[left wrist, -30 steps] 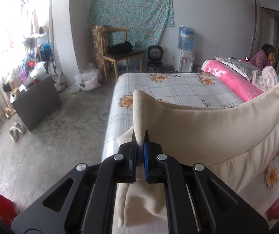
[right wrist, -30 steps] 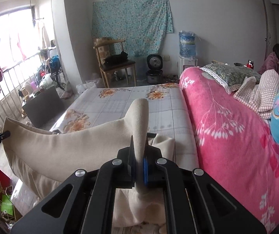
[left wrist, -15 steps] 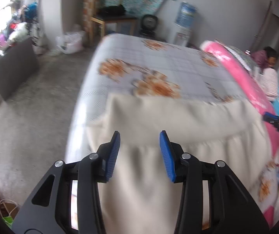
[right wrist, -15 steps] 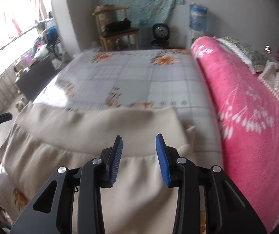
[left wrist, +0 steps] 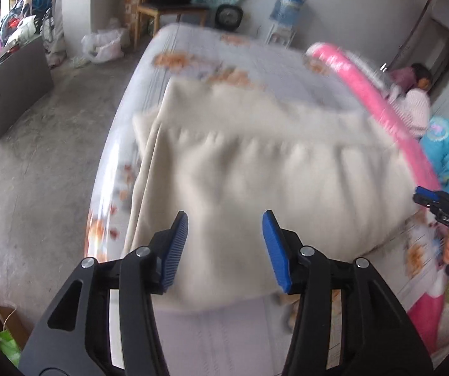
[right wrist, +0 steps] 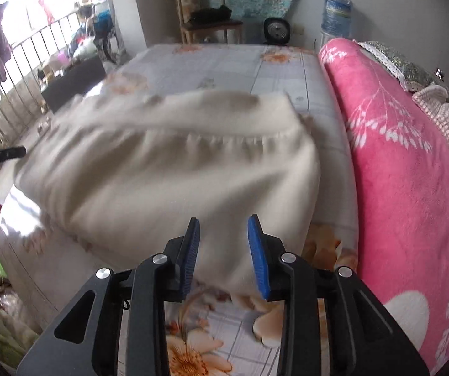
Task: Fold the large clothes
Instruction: 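Open both tools and press the folded jacket edge flat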
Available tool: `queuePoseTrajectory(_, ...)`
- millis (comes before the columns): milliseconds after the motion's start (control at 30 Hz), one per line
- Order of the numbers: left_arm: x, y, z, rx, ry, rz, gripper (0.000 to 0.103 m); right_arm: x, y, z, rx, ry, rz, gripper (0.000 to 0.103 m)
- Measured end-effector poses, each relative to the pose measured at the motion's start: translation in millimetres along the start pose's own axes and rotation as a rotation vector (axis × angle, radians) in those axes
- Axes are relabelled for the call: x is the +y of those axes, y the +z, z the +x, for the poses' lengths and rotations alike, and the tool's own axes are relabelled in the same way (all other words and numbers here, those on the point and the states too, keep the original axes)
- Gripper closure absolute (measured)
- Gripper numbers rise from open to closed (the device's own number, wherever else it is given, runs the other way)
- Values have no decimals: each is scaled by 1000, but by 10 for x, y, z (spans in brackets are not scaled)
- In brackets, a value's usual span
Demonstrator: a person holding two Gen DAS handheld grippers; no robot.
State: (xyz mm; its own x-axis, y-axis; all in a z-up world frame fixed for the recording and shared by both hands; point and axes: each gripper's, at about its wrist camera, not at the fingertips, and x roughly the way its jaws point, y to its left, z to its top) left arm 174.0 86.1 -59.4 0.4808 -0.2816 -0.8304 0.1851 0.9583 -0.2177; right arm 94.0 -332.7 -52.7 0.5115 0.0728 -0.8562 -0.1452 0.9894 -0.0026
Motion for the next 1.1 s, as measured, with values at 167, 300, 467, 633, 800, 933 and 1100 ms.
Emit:
queuePoseTrajectory(167,204,-132,-57,-22,55,-52,56,-219,-30,-155,-20,-17,79,74)
queuePoseTrajectory(300,164,-142,-332,-94,17,-41,56,-272,-28,-361,-58,-3,94,74)
queuePoseTrajectory(467,-167,-88,-308,-100,-117,-19,56,-37,120,-397,-113,83,114,69)
queuePoseTrajectory(633,-642,-65,55,-80,-3,100,46,580,298,-95,-102,176,77,48)
queuePoseTrajectory(800,-536,-104,125,-56,79,92,45,804,253,150,-19,64,35,46)
queuePoseTrajectory(933,-584,-41,-172,-135,-39,88,45,1040,400,-113,-110,142,8,46)
queuePoseTrajectory(1100,-926,-43,51,-94,-54,161,41,1394,371,241,-60,181,-57,46)
